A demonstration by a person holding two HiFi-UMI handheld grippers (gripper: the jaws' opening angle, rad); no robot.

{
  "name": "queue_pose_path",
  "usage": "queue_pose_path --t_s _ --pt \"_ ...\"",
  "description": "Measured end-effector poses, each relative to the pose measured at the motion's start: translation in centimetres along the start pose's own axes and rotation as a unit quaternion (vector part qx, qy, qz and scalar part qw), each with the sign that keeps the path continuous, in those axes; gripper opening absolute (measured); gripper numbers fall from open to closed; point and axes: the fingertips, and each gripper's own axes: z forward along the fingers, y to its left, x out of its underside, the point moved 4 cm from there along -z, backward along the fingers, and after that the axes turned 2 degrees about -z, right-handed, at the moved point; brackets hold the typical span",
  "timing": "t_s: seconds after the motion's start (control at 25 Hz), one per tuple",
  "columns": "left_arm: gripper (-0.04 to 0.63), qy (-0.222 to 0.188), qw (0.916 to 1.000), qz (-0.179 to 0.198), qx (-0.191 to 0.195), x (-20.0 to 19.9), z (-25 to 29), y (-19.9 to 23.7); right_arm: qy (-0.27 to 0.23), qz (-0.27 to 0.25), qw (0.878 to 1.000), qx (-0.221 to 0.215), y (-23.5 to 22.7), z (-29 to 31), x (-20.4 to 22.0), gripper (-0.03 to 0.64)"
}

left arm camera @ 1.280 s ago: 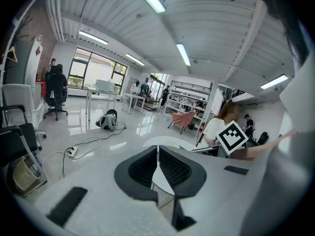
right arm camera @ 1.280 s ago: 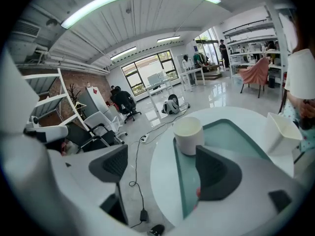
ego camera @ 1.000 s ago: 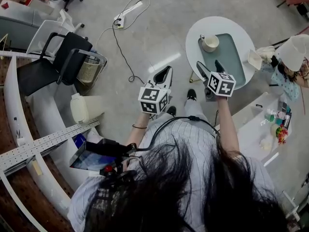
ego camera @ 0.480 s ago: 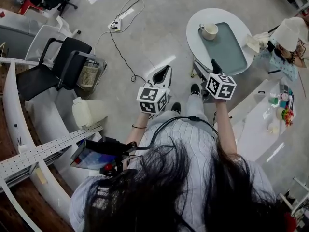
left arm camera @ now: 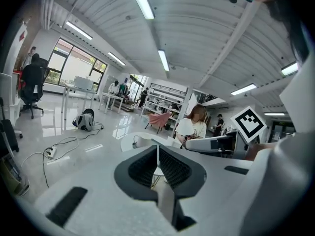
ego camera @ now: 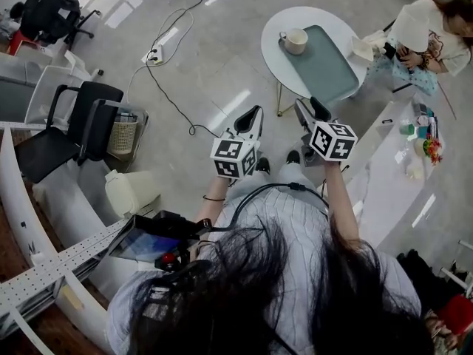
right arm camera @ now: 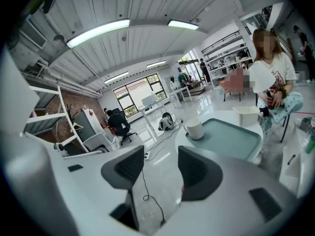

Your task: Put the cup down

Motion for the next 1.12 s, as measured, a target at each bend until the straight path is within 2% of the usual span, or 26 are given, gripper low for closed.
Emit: queue_pose_path --t_s 0.4,0.88,1.12 --pt "0.02 0.016 0.9997 -0.011 0.017 1.2 0.8 -2.0 -0.01 -0.001 1.0 0.009 -0.1 -3.1 -0.2 0.189" --pt "0.02 0.013 0.9998 -0.003 0.013 2.2 -0.3 -6.3 -0.027 0.006 0.999 -0.021 0.3 -7.3 0.6 0.14" --pt "0.02 0.003 0.9998 0.016 0.006 2.3 -2.0 -9.5 -0.032 0.008 0.999 -0.041 0.0 -10.6 1.6 0.126"
